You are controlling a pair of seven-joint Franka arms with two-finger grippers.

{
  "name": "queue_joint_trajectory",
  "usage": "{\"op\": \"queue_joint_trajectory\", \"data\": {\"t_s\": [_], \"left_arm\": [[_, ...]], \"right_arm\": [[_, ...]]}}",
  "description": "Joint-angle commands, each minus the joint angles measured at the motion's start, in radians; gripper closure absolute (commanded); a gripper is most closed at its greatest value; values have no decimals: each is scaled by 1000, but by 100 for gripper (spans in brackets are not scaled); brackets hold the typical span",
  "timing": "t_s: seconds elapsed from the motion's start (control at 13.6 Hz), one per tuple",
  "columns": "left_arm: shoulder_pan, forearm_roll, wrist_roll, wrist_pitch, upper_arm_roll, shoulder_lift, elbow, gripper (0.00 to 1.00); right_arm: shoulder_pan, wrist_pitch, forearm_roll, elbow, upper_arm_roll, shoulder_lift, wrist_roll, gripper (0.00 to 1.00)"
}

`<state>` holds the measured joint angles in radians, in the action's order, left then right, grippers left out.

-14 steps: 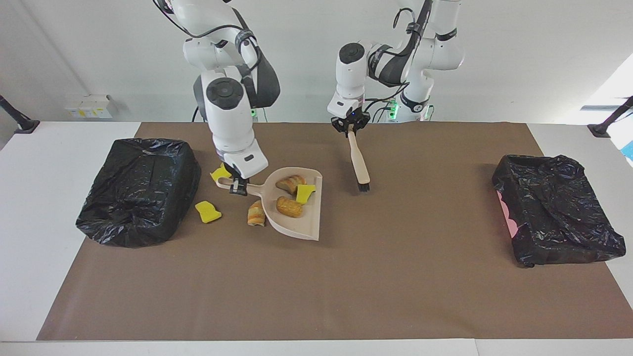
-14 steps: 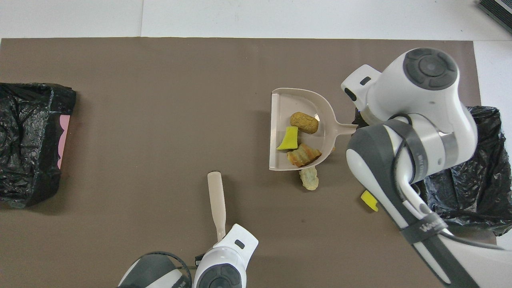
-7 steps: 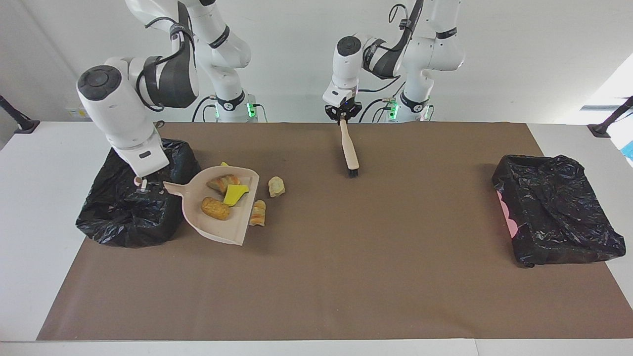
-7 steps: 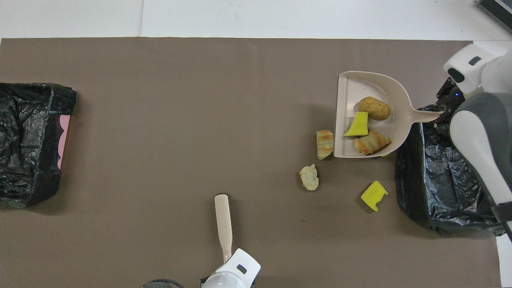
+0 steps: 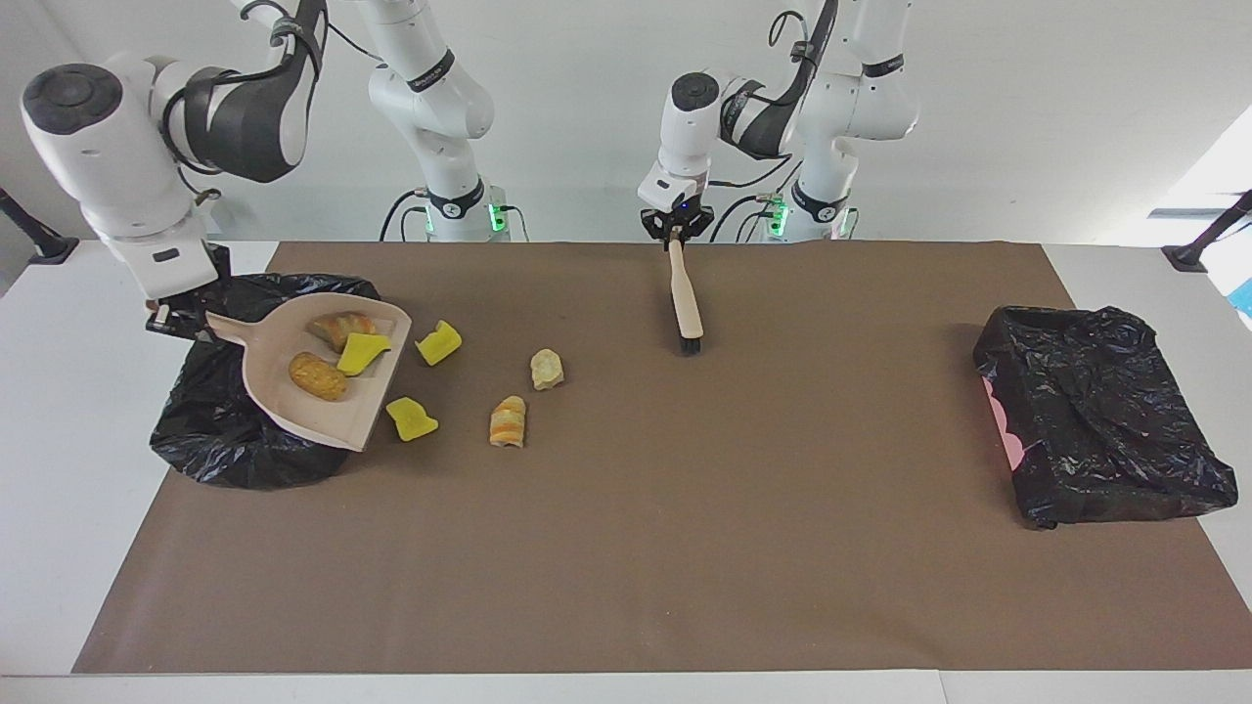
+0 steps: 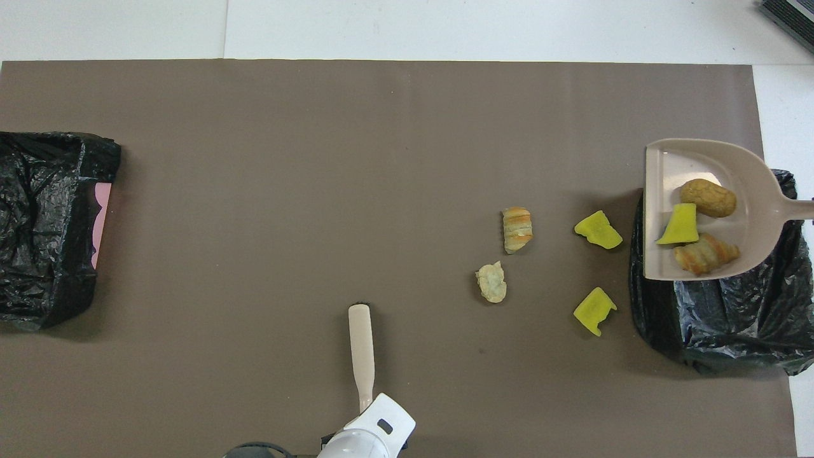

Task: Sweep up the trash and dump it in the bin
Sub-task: 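Carry the loaded dustpan with the right gripper over the nearer trash bag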

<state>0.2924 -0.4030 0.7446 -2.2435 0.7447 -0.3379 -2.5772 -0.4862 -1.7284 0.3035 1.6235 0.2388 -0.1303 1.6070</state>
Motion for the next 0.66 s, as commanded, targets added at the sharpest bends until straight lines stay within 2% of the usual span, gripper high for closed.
{"op": "queue_joint_trajectory", "data": {"t_s": [0.0, 0.07, 0.22, 0.3, 0.44, 0.59], "left_arm": [[8, -23, -36, -22, -4, 10, -18, 100], [5, -23, -53, -19, -5, 10, -18, 100], [1, -23, -96, 8, -7, 10, -15, 72], [-2, -23, -97, 19, -8, 11, -11, 54], [-6, -23, -97, 22, -11, 32, 2, 2], [-45, -16, -163, 24, -14, 71, 50, 0]], "right_arm": [[-72, -6, 125, 29, 11, 35, 74, 100], [-92, -13, 172, 29, 11, 37, 76, 100], [-101, -16, 277, 30, 11, 38, 68, 100], [-101, -13, 325, 38, 11, 46, 67, 100], [-100, -16, 380, 88, 13, 78, 32, 100], [-81, -19, 408, 181, 14, 133, -77, 100]]}}
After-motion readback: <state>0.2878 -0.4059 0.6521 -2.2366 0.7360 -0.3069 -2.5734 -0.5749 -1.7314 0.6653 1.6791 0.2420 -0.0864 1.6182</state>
